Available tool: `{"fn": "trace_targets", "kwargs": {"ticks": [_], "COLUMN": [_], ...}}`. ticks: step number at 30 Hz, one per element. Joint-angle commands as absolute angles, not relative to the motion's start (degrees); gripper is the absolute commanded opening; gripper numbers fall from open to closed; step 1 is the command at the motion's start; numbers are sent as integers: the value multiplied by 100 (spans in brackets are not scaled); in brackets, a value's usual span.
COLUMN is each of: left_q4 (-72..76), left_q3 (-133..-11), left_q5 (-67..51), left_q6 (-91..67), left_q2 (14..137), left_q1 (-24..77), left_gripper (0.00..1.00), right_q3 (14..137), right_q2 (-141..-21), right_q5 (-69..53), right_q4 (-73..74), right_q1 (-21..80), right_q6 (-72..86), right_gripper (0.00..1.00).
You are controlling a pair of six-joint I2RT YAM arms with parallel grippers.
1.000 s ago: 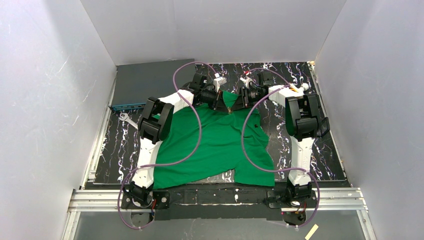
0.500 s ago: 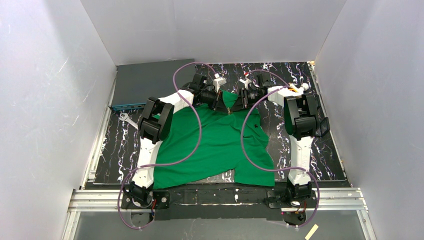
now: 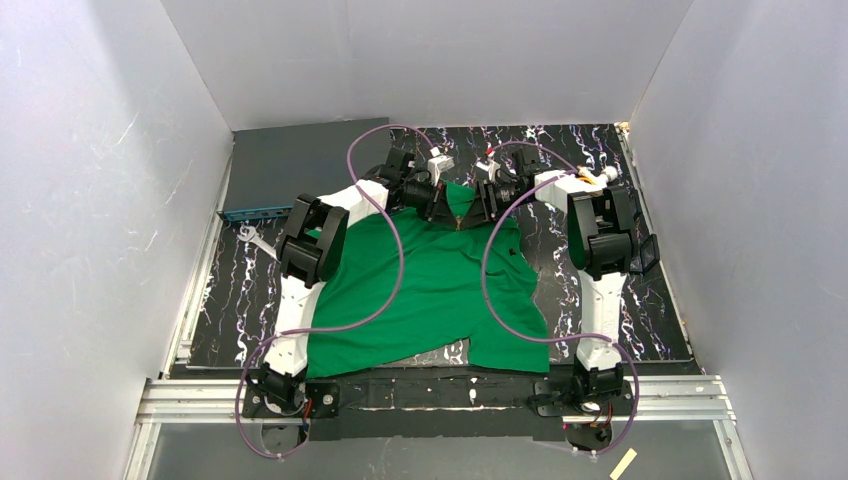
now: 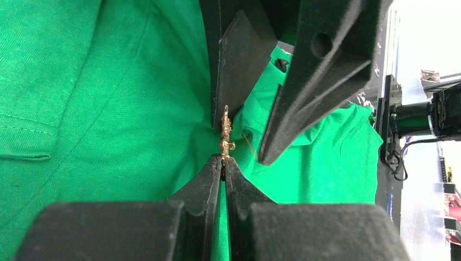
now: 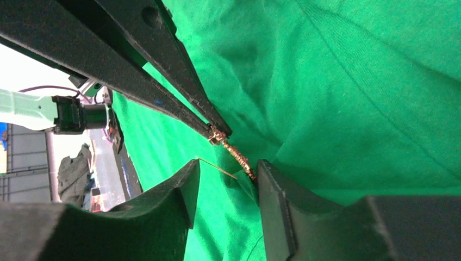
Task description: Remove the brooch from the garment
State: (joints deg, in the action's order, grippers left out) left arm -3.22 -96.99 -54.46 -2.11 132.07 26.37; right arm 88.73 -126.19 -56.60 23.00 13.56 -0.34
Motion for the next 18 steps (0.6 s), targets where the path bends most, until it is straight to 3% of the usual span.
{"fn": "trace_targets", "kwargs": {"ticks": [1, 6, 18], "left_q4": [-372, -167, 202], "left_q3": [-9710, -9625, -9204], "left_q5": [-5361, -4985, -3737], "left_q6": [-24, 136, 945], "left_q2": [13028, 12882, 12486], "left_q1": [2654, 2667, 2975], "left_gripper": [0, 0, 0], "right_q3": [9124, 9236, 9239], "right_q2": [-12617, -12532, -12591], "right_q5": [-6009, -6029, -5770], "right_q4": [2815, 3249, 3801], "right_q1": [1212, 1118, 995], "right_q6": [-361, -557, -786], "right_gripper": [56, 72, 68]}}
